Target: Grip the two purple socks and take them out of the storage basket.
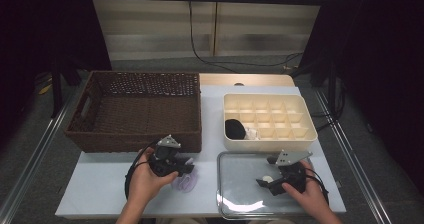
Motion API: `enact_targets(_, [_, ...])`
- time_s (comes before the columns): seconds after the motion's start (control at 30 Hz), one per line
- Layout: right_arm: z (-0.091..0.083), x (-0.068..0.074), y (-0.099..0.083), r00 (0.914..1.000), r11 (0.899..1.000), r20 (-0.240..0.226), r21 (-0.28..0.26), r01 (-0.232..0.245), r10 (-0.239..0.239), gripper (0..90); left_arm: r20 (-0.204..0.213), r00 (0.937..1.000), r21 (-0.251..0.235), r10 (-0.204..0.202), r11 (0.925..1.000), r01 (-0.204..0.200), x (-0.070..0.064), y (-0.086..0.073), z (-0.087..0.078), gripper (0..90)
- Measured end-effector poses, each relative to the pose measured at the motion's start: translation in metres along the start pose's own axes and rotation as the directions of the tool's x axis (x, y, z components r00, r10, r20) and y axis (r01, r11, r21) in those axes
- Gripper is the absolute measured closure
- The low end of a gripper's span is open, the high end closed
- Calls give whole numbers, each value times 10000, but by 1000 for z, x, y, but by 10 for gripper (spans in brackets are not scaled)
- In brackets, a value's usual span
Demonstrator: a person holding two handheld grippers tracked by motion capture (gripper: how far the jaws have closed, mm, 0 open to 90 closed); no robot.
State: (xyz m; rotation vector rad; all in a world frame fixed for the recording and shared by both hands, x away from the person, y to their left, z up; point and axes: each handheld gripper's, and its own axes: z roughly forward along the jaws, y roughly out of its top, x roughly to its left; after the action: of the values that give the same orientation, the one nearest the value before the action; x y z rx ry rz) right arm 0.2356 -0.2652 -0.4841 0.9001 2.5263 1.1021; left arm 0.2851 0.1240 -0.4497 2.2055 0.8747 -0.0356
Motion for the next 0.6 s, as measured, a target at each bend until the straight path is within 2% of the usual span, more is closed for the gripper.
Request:
enact_targets(0.1, [0,0,0,10000,10000,-10,3,-3,3,140,-278,9996,-331,4,9995,-13,1,-2,-9,604])
enact_targets(0.2, [0,0,0,10000,10000,-32,7,0,0,140,-521,9986,-264,19,9996,-33,5,-8,-12,598])
enact_targets(0.3, [0,0,0,10000,10000,-37,18,-4,4,140,-584,9981,-319,-197,9993,178,11,-15,-15,595])
enact_targets(0.33, [0,0,0,10000,10000,-33,8,-27,27,140,-718,9970,-375,-289,9990,263,12,-17,-18,595])
enact_targets(0.43, [0,0,0,10000,10000,-38,2,26,-26,140,-888,9957,-389,-275,9990,241,14,-21,-25,594])
enact_targets(0.5, [0,0,0,10000,10000,-34,-5,0,0,140,-1087,9938,-175,-237,9996,219,16,-24,-28,594])
enact_targets(0.6, [0,0,0,10000,10000,-33,2,-20,20,140,-1029,9935,-173,-479,9988,464,19,-28,-31,597])
